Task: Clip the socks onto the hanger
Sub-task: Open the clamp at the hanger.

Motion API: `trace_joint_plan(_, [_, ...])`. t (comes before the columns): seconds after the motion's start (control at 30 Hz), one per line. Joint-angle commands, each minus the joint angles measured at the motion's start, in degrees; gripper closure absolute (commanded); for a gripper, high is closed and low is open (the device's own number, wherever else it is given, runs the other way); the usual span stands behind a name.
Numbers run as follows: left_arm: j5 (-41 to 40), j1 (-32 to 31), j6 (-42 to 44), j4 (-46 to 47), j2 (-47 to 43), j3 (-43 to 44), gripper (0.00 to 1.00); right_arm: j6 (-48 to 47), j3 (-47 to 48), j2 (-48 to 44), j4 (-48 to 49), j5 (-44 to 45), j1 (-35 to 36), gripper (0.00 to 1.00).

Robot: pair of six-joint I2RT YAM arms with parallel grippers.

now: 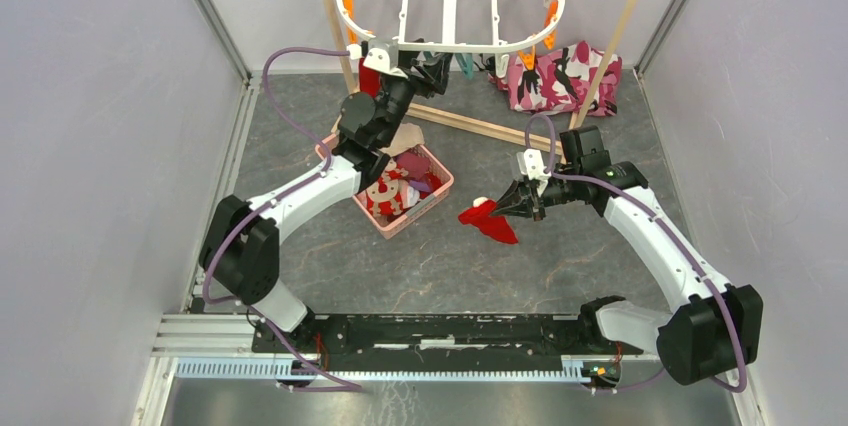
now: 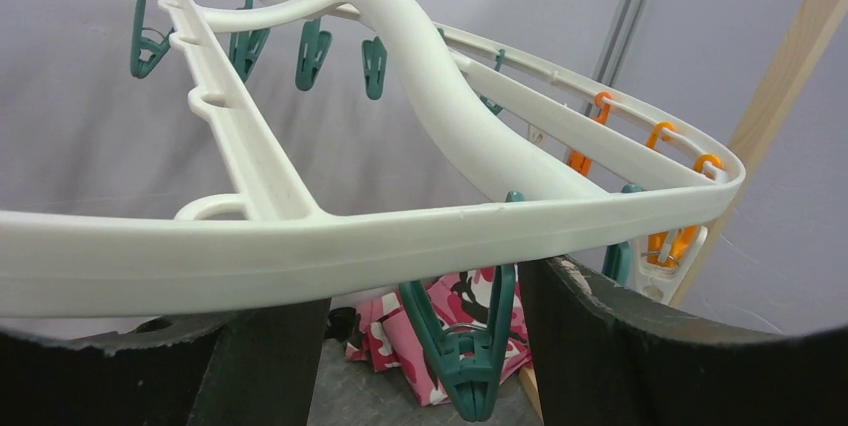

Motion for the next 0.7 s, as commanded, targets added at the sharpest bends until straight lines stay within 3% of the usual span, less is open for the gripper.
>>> trace_joint_plan(0.0, [-0.9,-0.4,2.7,0.7,-2.2,2.4,0.26,-0.8,1.7,0.0,0.0,-1.9,-0.2,1.0])
trace_joint_plan(0.3, [-1.3,-0.5,3.8,0.9,-2.6,2.5,0.28,-0.9,1.7,-0.1,-0.1,-2.0,-0.2,1.0])
trace_joint_plan(0.67, [-0.9,-0.5,0.3,-2.2,-3.7,3.5,0.62,-0.9,1.7,0.1,-0.1,-1.8,-0.2,1.0])
